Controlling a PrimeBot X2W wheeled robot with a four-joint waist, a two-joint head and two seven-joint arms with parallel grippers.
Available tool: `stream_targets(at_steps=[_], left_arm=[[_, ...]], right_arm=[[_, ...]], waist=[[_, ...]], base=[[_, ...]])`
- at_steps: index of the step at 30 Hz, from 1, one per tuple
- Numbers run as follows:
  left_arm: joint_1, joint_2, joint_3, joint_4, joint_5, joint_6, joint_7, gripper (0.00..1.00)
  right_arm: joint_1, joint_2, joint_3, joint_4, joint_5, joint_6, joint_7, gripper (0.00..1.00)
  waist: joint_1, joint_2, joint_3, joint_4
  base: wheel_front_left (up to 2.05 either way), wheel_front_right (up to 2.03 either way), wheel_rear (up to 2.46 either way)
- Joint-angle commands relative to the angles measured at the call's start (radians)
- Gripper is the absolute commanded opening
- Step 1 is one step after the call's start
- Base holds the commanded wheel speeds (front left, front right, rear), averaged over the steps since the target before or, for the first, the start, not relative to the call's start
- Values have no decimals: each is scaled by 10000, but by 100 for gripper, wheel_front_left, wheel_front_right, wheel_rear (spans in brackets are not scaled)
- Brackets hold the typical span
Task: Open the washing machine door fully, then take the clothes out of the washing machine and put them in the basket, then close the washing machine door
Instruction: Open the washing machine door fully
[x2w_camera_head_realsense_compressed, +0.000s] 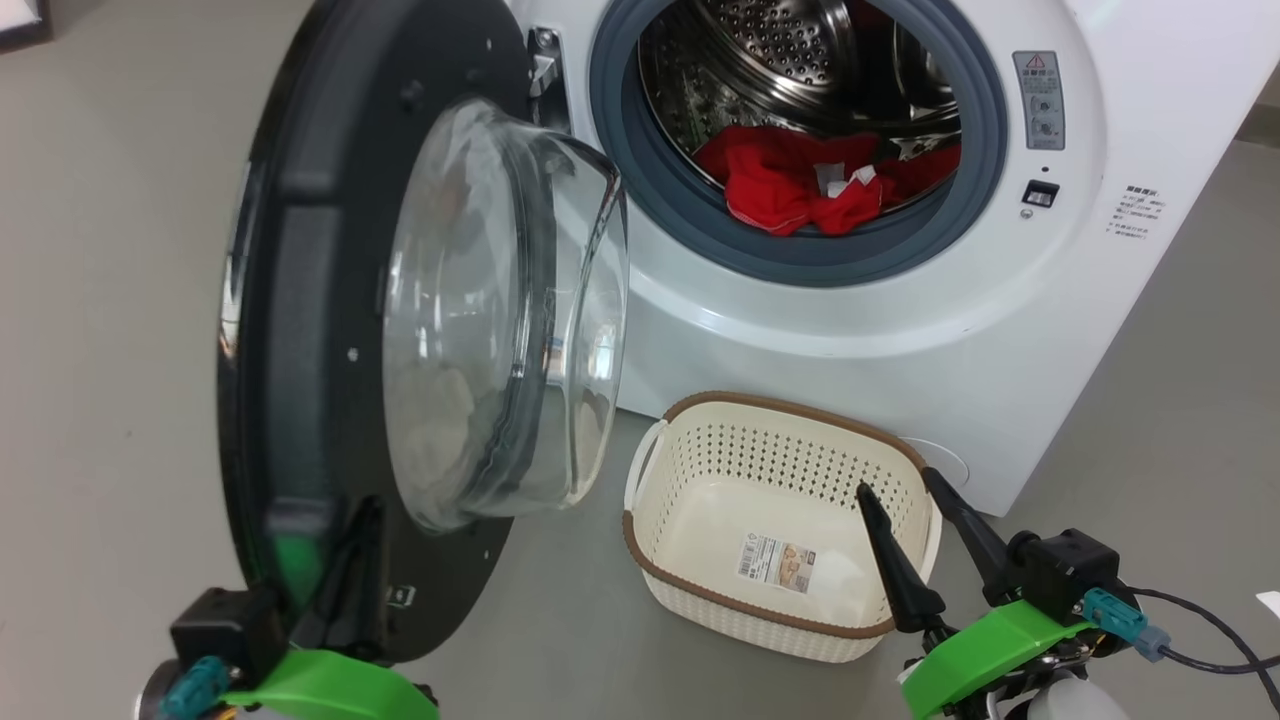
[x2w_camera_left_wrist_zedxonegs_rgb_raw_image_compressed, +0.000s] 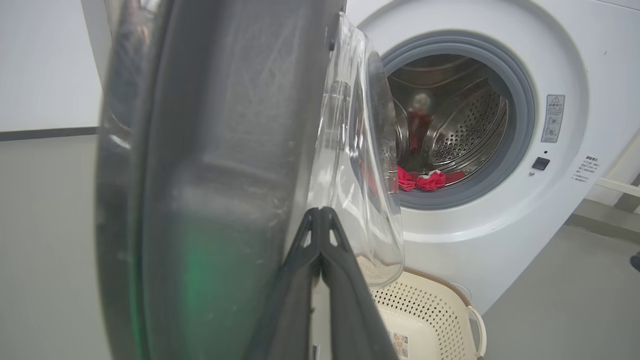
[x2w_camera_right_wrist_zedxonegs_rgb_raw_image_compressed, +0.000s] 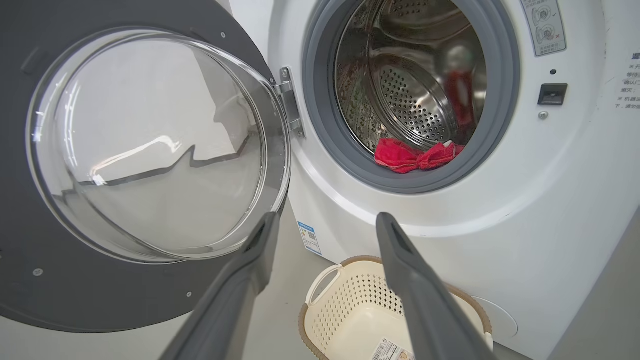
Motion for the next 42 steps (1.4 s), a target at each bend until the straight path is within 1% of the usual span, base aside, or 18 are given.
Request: stream_targets(at_steps=[1, 8, 19, 26, 30, 35, 42], left_arm=[[-199, 310, 625, -117, -87, 185, -137, 0], [-260, 555, 1237, 279, -258, 351, -585, 0], [-576, 911, 2082, 1004, -646, 539, -949, 0], [-914, 1016, 2489, 1478, -993, 464, -1161, 0], [-1273, 1169, 2766, 1932, -1130, 388, -1366, 0], [-1706, 1228, 3021, 2526, -1255, 316, -1585, 0], [-2451, 1308, 3183, 3500, -1325, 63, -1763, 0]], right_arm=[[-375, 16, 158, -298, 7, 63, -93, 100], [-506, 16, 129, -291, -168, 63, -93, 100], [-643, 16, 115, -234, -488, 63, -93, 100], [-701, 16, 97, -202, -677, 63, -93, 100], [-739, 16, 91, -173, -849, 63, -93, 100], [-842, 16, 55, -159, -1059, 63, -93, 100], [-989, -161, 266, -125, -1213, 63, -93, 100]], waist=[[0, -1, 83, 13], [0, -1, 227, 1], [0, -1, 447, -64], [0, -1, 569, -93], [0, -1, 680, -114], [0, -1, 837, -109], [0, -1, 996, -13]], base=[[0, 0, 0], [0, 0, 0], [0, 0, 0], [0, 0, 0], [0, 0, 0], [0, 0, 0], [0, 0, 0]])
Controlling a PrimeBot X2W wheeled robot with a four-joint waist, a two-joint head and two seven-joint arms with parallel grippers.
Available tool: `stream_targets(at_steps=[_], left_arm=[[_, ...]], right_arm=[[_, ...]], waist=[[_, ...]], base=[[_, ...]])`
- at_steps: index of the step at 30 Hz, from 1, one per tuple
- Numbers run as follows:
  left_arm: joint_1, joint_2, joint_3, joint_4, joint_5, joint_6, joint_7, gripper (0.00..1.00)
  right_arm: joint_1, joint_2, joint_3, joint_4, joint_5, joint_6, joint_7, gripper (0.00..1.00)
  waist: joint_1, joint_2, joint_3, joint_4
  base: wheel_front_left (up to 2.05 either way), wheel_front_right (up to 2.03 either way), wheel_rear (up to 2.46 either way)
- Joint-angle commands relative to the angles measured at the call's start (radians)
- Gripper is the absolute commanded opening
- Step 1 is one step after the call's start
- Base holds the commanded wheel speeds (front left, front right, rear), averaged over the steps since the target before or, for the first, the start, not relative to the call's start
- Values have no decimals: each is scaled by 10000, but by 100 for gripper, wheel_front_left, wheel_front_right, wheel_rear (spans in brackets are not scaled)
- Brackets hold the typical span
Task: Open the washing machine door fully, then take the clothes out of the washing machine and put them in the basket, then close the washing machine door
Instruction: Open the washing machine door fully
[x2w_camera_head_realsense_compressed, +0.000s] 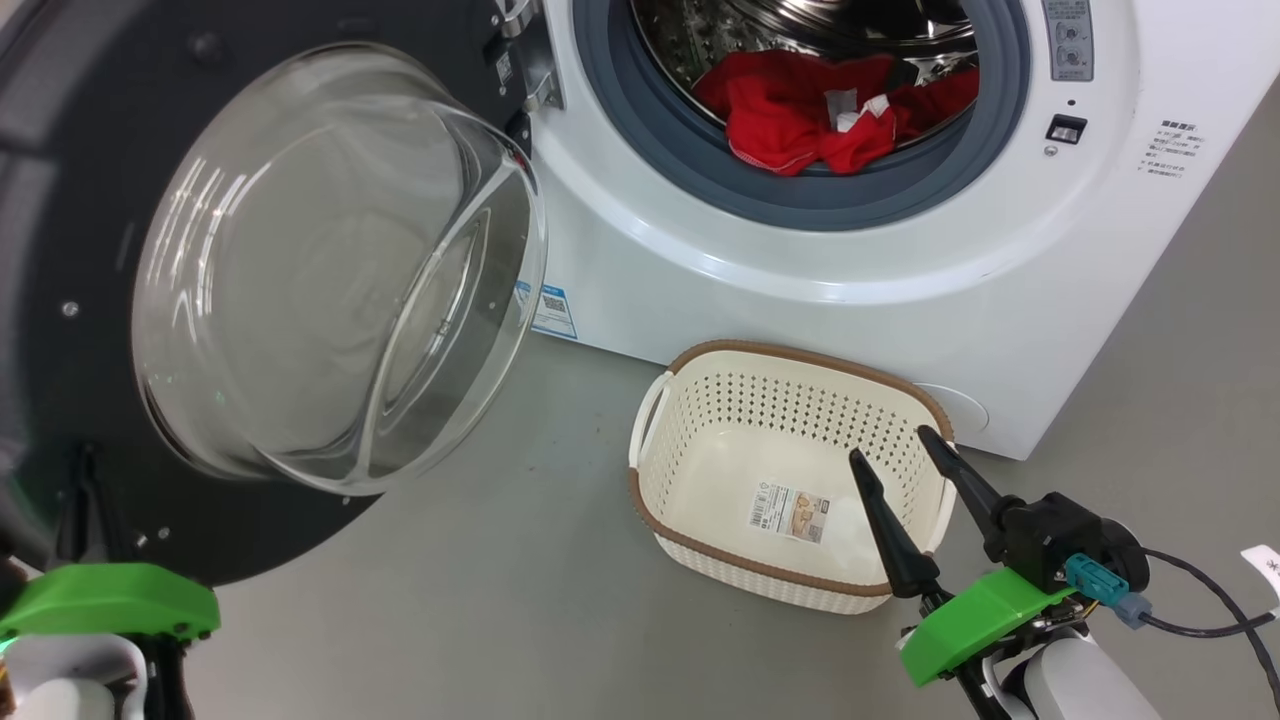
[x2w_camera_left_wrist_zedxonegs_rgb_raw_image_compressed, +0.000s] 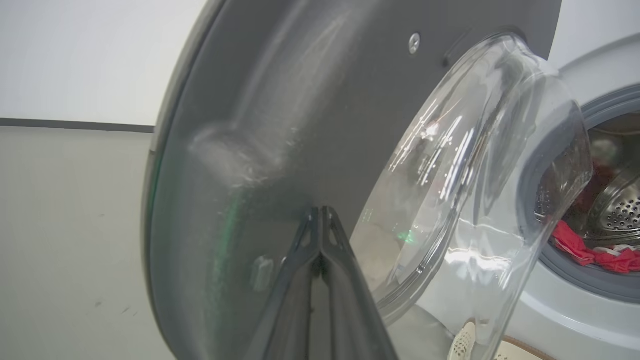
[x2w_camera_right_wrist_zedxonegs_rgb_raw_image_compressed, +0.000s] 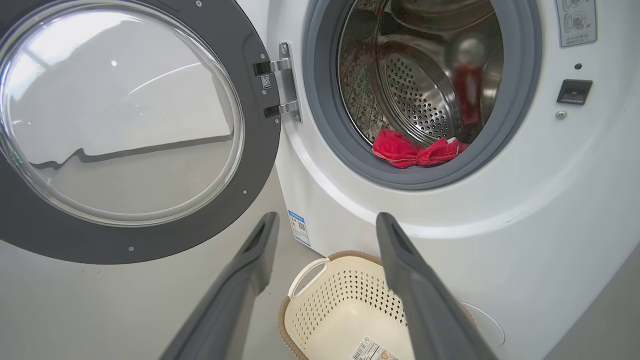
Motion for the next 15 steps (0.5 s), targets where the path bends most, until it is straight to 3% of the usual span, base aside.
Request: stream_targets(at_steps=[1, 15], left_arm=[[-583, 574, 549, 36, -52, -64, -120, 0], [-1395, 878, 1125, 1661, -43, -698, -217, 0]], right_arm=[[-357, -53, 295, -201, -39, 63, -93, 100], [-347, -241, 664, -272, 34, 63, -93, 100]], waist=[[0, -1, 10, 17], [0, -1, -43, -121]], base=[[0, 0, 0], [0, 0, 0]])
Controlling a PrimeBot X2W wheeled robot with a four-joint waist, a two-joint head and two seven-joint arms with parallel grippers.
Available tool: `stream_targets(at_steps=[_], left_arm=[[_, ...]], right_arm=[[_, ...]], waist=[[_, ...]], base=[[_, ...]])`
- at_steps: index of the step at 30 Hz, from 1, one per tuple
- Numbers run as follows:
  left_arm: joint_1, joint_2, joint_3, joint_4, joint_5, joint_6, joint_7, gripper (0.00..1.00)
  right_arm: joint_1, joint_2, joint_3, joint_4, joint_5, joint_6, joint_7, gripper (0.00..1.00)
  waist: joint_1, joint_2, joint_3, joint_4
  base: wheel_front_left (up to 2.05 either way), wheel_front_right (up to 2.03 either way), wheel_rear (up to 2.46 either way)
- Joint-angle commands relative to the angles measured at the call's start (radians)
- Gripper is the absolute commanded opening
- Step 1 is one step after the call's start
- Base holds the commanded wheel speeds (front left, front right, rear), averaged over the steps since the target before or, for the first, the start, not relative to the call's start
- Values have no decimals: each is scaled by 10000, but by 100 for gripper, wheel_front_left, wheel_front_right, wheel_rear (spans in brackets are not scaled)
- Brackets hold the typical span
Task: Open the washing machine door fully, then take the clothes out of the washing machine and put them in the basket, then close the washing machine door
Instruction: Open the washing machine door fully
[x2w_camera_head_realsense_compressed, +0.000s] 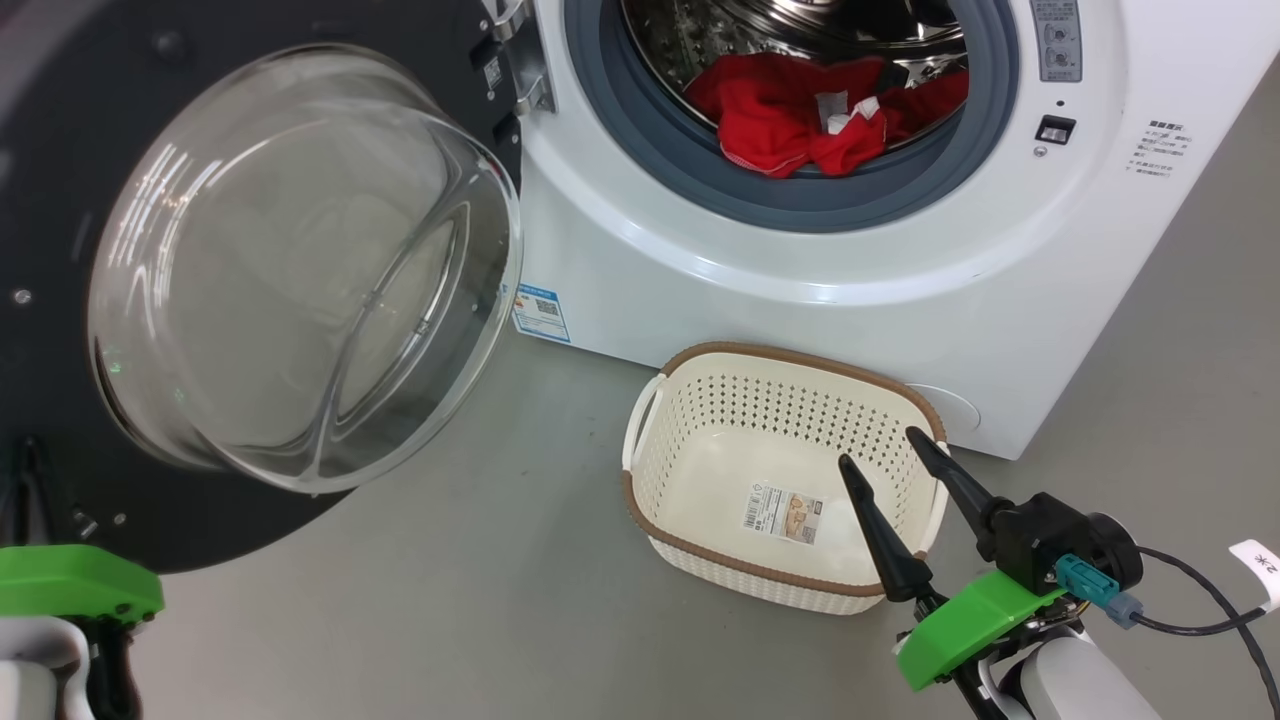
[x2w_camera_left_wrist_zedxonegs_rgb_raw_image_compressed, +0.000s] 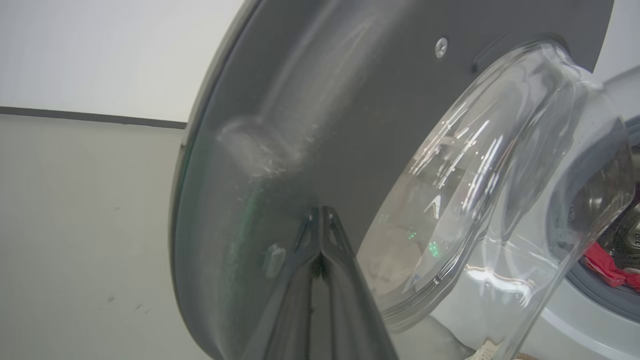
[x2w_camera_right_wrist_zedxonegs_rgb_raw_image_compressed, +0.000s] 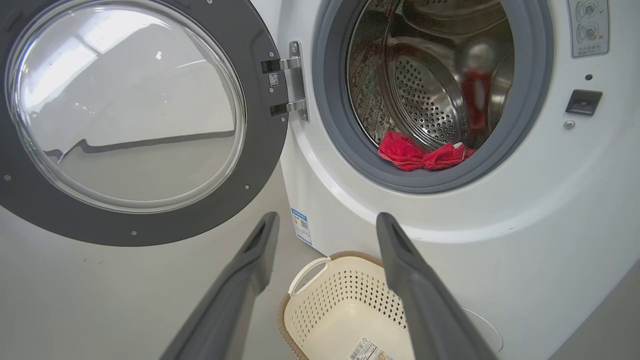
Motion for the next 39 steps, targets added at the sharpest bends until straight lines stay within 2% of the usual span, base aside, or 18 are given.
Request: stream_targets(at_steps=[1, 4, 13, 14, 15, 16, 17, 23, 26, 34, 39], left_arm=[[-425, 687, 445, -17, 146, -103, -116, 0], [-437, 691, 441, 128, 264, -220, -117, 0], [-183, 362, 530, -522, 800, -137, -119, 0], [-124, 298, 513, -679, 853, -127, -119, 15], [-54, 241, 506, -847, 897, -93, -119, 36], [30, 204, 496, -1016, 947, -33, -119, 90], [113, 182, 502, -1228, 994, 32, -119, 100], [705, 246, 417, -2908, 1420, 616, 75, 100], [1046, 274, 232, -4026, 1603, 727, 333, 100], [1714, -1, -461, -6131, 1637, 642, 1022, 100], [2033, -194, -869, -6356, 1286, 178, 1158, 100]], right_arm=[[-250, 0, 266, -246, 25, 63, -93, 100], [-246, -3, 269, -234, 38, 63, -93, 100], [-310, 71, 218, -226, 60, 63, -93, 100], [-313, 85, 205, -231, 66, 63, -93, 100], [-312, 100, 202, -239, 71, 63, -93, 100], [-314, 116, 198, -253, 82, 63, -93, 100], [-313, 131, 186, -268, 96, 63, -93, 100], [-271, 213, 18, -428, 170, 63, -93, 100], [-259, 249, -69, -566, 272, 63, -93, 100], [-160, 315, -411, -916, 149, 63, -93, 100], [-92, 339, -581, -1126, 38, 63, -93, 100]], waist=[[0, 0, -13, -49], [0, 0, -30, -106], [0, 0, -111, -240], [0, 0, -134, -261], [0, 0, -164, -294], [0, 0, -195, -339], [0, 0, -220, -381], [0, 0, -373, -698], [0, 0, -425, -936], [0, 0, -578, -1753], [0, 0, -667, -2383]], base=[[0, 0, 0], [0, 0, 0], [0, 0, 0], [0, 0, 0], [0, 0, 0], [0, 0, 0], [0, 0, 0], [0, 0, 0], [0, 0, 0], [0, 0, 0], [0, 0, 0]])
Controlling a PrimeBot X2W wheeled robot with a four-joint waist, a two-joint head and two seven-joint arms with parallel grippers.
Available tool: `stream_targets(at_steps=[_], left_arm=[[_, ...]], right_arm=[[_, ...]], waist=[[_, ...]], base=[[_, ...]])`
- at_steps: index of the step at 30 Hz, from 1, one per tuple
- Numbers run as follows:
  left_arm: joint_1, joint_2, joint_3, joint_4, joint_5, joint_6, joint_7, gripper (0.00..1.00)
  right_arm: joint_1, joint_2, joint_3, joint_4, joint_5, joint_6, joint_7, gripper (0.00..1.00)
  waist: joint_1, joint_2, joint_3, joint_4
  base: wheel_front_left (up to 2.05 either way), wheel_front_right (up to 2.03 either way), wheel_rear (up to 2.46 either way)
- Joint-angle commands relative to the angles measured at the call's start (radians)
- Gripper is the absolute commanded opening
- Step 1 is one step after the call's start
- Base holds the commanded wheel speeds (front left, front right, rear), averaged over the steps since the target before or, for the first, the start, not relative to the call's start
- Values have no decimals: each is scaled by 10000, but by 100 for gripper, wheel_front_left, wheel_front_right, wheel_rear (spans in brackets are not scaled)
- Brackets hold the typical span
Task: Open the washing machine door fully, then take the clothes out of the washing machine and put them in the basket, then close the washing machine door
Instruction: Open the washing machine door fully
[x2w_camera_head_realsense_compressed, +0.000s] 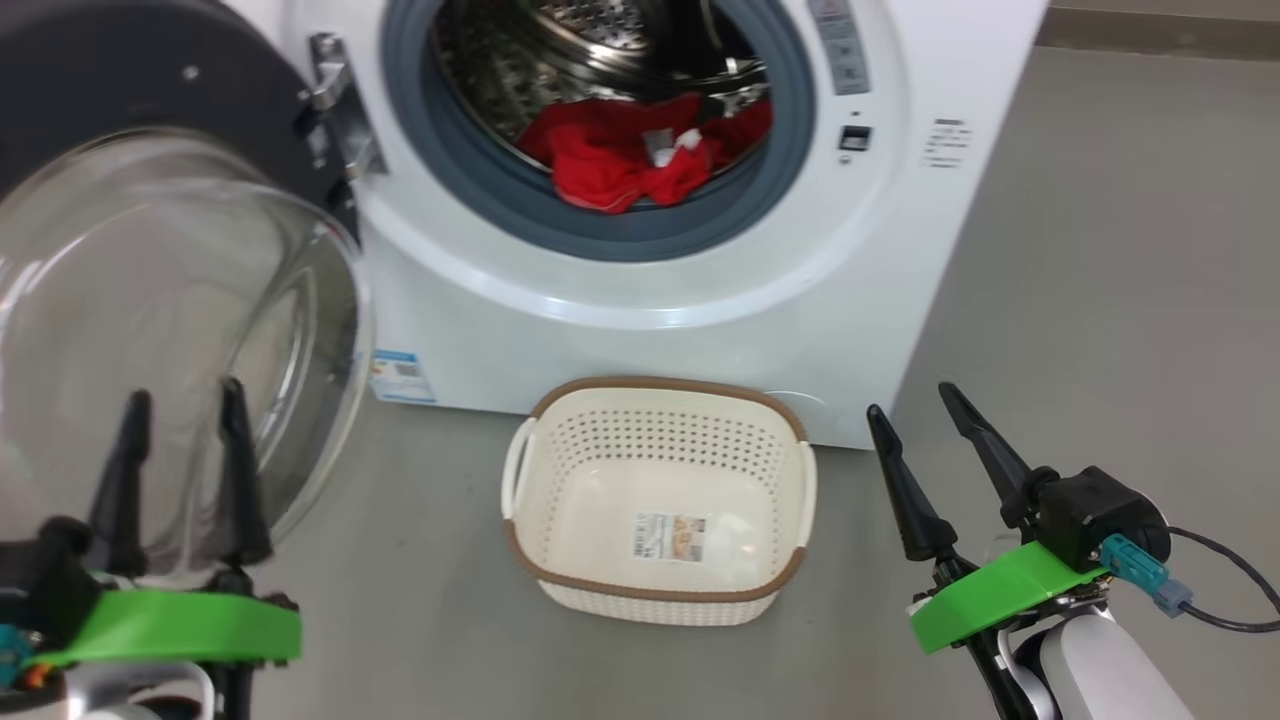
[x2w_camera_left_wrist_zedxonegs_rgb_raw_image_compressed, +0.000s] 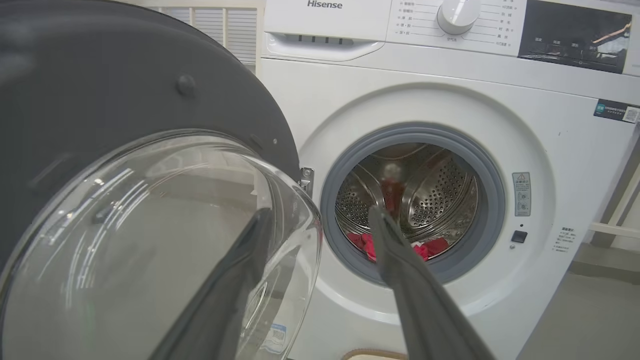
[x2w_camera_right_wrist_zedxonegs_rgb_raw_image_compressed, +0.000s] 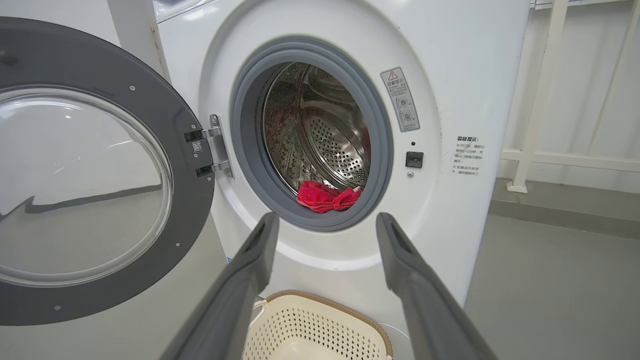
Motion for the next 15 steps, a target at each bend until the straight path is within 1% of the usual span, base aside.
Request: stream_targets(at_steps=[1, 3, 8, 14, 15], left_arm=[[-37, 281, 266, -222, -32, -134, -11, 100], [63, 238, 111, -158, -129, -337, -45, 100], [455, 44, -172, -112, -361, -689, -245, 100], [958, -101, -420, 27, -384, -887, -551, 100], [958, -101, -420, 27, -384, -887, -551, 100]], right_arm=[[-86, 44, 156, -341, -162, 63, -65, 100], [-37, 51, 75, -412, -253, 63, -65, 100], [126, 63, -66, -528, -387, 63, -65, 100], [370, 67, -230, -609, -455, 63, -65, 100], [370, 67, -230, -609, -455, 63, -65, 100]], waist=[[0, -1, -122, -537], [0, -1, -156, -802], [0, -1, -260, -1427], [0, -1, -406, -1974], [0, -1, -406, -1974]], base=[[0, 0, 0], [0, 0, 0], [0, 0, 0], [0, 0, 0], [0, 0, 0]])
